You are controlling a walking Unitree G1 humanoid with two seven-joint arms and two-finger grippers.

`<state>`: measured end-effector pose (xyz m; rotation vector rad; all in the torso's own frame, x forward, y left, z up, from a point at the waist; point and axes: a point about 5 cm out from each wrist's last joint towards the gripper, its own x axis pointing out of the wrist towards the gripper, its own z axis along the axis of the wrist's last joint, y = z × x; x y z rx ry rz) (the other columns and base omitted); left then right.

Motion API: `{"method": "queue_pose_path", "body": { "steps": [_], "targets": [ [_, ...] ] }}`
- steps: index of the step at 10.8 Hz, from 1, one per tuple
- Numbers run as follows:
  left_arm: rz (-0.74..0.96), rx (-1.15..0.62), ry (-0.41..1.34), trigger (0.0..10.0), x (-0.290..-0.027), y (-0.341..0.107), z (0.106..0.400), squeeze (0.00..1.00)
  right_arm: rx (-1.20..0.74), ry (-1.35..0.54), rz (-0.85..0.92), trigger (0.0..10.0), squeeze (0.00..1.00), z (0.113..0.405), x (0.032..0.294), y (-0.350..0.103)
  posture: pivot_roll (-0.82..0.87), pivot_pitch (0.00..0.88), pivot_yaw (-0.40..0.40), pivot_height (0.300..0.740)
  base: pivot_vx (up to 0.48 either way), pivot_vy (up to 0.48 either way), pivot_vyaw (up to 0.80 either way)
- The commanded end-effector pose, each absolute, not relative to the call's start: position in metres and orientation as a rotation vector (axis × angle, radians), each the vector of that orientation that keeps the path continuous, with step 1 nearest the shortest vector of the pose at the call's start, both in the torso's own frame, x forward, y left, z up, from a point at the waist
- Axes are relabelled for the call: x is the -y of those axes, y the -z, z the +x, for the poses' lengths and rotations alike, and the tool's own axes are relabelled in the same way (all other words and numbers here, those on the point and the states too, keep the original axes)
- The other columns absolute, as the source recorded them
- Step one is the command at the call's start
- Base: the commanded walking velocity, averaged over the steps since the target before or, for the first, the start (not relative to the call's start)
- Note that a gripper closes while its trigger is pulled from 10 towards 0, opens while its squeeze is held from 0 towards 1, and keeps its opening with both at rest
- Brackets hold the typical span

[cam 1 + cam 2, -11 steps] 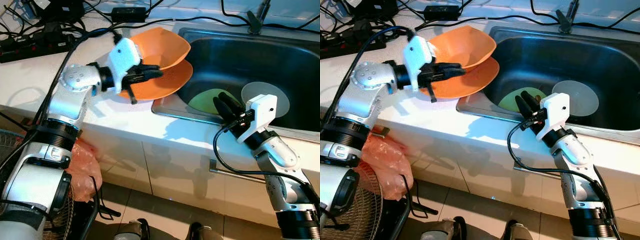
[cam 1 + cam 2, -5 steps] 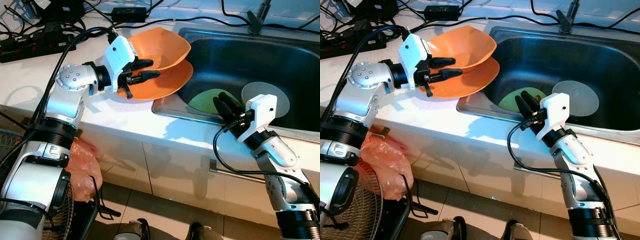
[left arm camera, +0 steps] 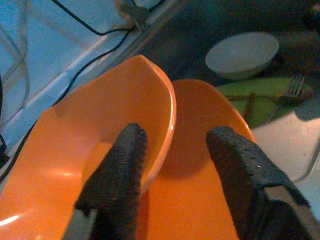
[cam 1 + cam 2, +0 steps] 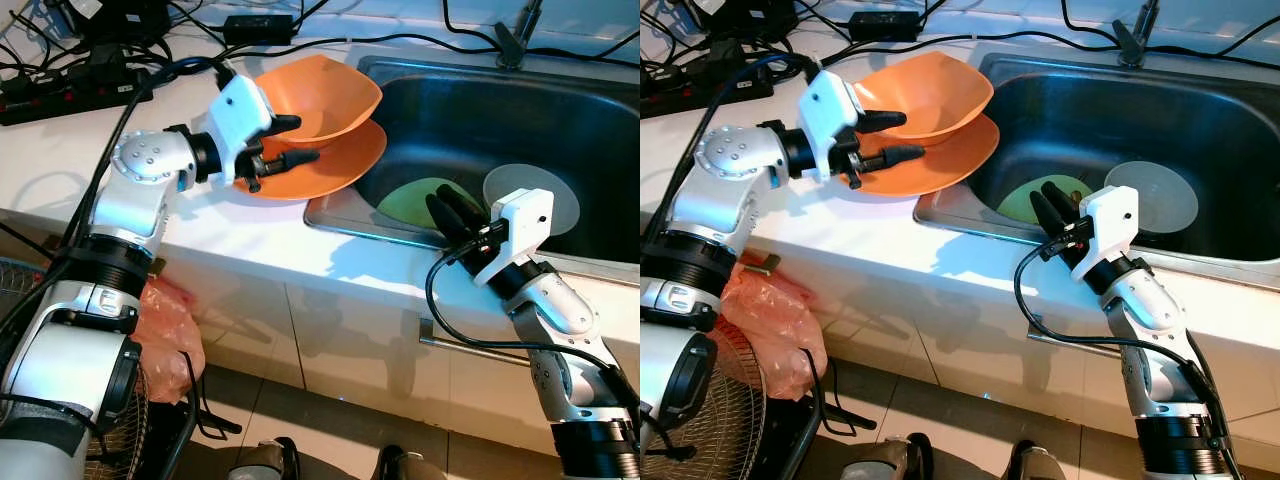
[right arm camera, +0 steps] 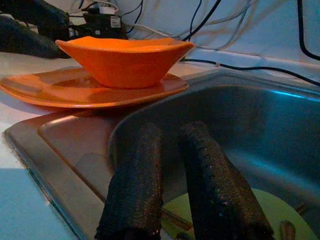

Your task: Kitchen organization

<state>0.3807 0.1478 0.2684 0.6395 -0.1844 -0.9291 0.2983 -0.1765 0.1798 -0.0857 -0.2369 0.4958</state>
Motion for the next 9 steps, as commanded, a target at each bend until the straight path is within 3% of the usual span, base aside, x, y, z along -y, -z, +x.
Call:
{"method": "queue_pose_path", "body": {
  "steps": [1,3,9],
  "targets": [
    [0.717,0.187,0.907,10.0,-0.148,-0.273,0.383,0.00,0.222,-0.501,-0.086,10.0,0.00,0.298,0.174,-0.176,0.01,0.149,0.090,0.740,0.000,0.000,0.00],
    [0.812,0.205,0.859,10.0,-0.139,-0.270,0.386,0.00,0.223,-0.501,-0.084,10.0,0.00,0.298,0.173,-0.176,0.01,0.152,0.090,0.740,0.000,0.000,0.00],
    [0.830,0.246,0.823,10.0,-0.109,-0.266,0.396,0.00,0.224,-0.493,-0.079,10.0,0.00,0.296,0.173,-0.176,0.00,0.156,0.097,0.740,0.000,0.000,0.00]
  ]
}}
